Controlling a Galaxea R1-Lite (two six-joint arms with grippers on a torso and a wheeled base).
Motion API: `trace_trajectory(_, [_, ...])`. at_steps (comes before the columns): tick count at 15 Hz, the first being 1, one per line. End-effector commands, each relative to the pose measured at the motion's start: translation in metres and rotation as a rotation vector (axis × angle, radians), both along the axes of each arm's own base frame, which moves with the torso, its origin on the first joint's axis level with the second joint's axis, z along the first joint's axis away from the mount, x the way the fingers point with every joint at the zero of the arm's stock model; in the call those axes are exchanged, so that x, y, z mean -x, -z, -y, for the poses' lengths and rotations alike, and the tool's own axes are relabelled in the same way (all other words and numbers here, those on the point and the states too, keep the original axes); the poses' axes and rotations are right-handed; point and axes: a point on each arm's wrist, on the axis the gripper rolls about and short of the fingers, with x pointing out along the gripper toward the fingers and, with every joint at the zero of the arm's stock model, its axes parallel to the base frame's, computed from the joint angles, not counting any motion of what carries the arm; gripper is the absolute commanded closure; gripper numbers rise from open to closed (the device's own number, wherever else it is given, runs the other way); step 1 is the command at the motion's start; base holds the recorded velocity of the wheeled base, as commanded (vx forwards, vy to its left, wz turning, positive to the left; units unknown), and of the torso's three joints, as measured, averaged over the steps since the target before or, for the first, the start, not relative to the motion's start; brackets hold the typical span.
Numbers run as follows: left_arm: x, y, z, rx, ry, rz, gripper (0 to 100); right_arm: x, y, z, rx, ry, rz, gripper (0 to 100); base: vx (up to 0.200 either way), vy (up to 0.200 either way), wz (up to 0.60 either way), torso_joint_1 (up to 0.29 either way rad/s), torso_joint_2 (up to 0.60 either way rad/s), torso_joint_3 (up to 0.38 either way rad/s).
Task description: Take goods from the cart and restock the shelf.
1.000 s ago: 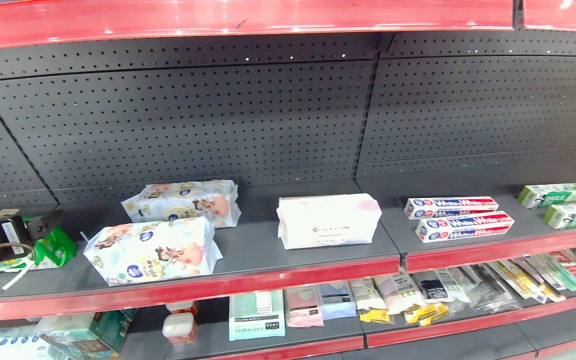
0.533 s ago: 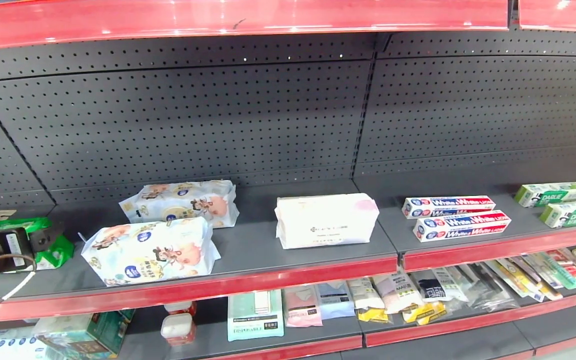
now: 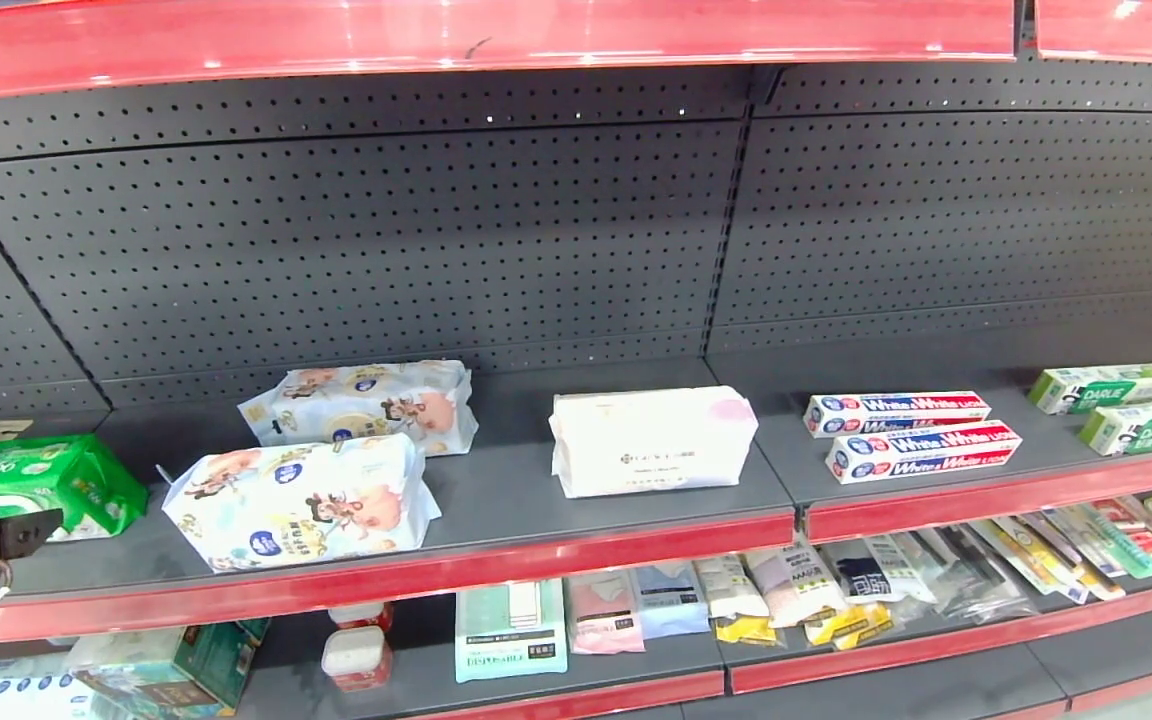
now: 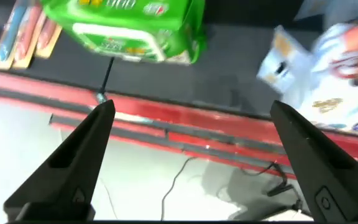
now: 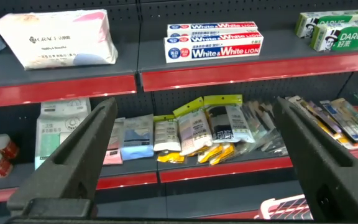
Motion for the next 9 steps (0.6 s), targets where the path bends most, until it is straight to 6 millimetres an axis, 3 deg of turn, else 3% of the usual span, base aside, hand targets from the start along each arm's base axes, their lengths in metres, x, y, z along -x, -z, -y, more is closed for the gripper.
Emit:
trace_trajectory(1, [-0.007,0.007,-0.009,0.018,-0.023,-0.040,0,0.000,0.000,0.000,0.000,-0.001,-0.002,0,0.000,0.000,0.00,0.000,0.00,0.000])
trace_trajectory(5, [-0.033,0.022,-0.019,0.053,0.009,-0.057,0,0.000,0.000,0.000,0.000,0.001,-0.002,0,0.000,0.000,0.00,0.000,0.00,0.000])
trace_trajectory(9, [-0.046,0.038,-0.025,0.081,0.024,-0.089,0,0.000,0.000,0.000,0.000,0.001,-0.002,0,0.000,0.000,0.00,0.000,0.00,0.000])
